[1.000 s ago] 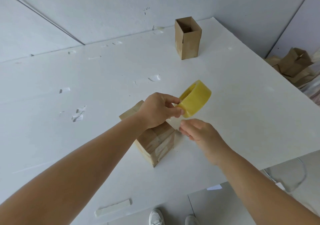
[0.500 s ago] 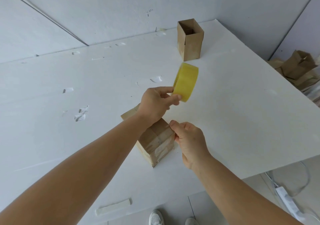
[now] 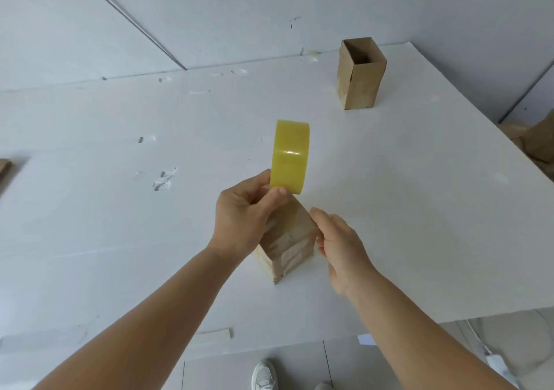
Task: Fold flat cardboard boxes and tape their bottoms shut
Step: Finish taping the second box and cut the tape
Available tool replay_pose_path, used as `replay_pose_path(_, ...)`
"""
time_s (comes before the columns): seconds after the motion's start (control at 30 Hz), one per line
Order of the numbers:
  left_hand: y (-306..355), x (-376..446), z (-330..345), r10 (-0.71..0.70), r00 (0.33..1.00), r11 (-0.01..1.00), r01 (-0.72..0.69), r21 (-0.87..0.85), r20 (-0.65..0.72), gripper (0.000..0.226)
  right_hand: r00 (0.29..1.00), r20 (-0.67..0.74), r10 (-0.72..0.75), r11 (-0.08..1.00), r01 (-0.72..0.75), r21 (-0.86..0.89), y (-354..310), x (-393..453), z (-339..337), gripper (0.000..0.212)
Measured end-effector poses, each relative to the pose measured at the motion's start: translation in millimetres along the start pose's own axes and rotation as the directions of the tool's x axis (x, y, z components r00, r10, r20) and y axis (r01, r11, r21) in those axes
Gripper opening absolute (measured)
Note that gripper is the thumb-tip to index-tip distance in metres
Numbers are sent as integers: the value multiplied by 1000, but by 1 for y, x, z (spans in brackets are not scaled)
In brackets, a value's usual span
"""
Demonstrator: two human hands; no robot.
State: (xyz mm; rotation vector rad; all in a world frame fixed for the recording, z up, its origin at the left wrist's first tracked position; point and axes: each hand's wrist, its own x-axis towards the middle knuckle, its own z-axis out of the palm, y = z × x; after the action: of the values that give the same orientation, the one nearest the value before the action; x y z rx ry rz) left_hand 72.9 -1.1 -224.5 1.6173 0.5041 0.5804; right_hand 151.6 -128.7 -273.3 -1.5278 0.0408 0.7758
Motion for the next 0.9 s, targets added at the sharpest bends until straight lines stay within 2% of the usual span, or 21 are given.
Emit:
replay_pose_path(0.1,-2,-1,4,8,1000,1000,-7,16,-27,15,992,83,91,992,-98,83,7,1,6,22)
replay_pose_path(0.23,-5,0,5,17,996,1000,-16,17,-91,19,991,89,102,990,-92,-108,16,1,3,21)
replay_pose_path(0.33,-3,0,5,9,996,1000,-9,-3,-89,21,999,41,27,974,-17,-224,16,3,-4,15)
replay_pose_path(0.43,4,0,6,-9,998,999,6,-34,-69,19,987,4,-160,977,159,-143,-8,3,-6,18)
replay_pose_path(0.5,10,0,7,-16,999,998,13,-65,-49,17,933,100,-345,917,358,-175,-33,-4,-4,28)
replay_pose_path(0.57,16,0,6,-21,1000,996,20,-92,-10,17,851,216,-478,814,522,-256,-55,-10,1,35)
replay_pose_path(0.63,23,2,3,-24,999,995,29,-93,47,19,786,263,-559,726,617,-304,-71,-15,4,27)
replay_pose_path(0.7,32,4,0,-46,992,997,53,-52,117,22,748,270,-607,685,664,-301,-81,-19,4,10)
replay_pose_path(0.77,40,8,-3,-67,986,998,63,28,155,24,725,261,-637,650,688,-323,-87,-20,2,9)
replay_pose_path(0.9,58,18,-1,-34,990,940,-14,340,135,14,684,221,-696,567,711,-415,-91,-18,-1,11)
